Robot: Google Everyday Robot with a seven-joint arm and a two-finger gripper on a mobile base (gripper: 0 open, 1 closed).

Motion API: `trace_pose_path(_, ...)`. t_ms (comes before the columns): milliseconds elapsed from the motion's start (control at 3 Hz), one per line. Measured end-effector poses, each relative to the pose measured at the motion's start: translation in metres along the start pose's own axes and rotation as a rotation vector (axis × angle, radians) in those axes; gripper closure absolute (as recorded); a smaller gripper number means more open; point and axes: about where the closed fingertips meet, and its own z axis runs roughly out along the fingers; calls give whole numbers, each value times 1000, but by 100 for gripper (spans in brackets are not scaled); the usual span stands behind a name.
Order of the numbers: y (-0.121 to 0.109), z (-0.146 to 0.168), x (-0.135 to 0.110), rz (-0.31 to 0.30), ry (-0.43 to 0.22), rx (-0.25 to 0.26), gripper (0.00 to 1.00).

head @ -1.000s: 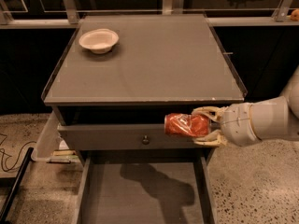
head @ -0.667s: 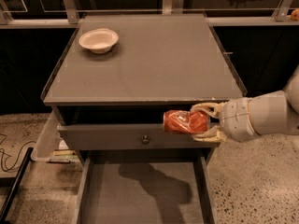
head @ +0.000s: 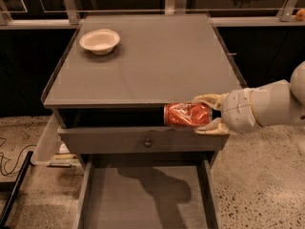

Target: Pick coke can from middle drawer and place on counter

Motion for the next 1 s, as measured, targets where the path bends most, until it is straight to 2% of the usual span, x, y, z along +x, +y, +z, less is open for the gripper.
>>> trace_pose_path(333, -37, -15, -7, -59, 19, 43, 100)
trace_pose_path(667, -85, -34, -10, -103, 29, 94, 100)
trace_pose_path(1000, -132, -40, -13, -122, -10, 110, 100)
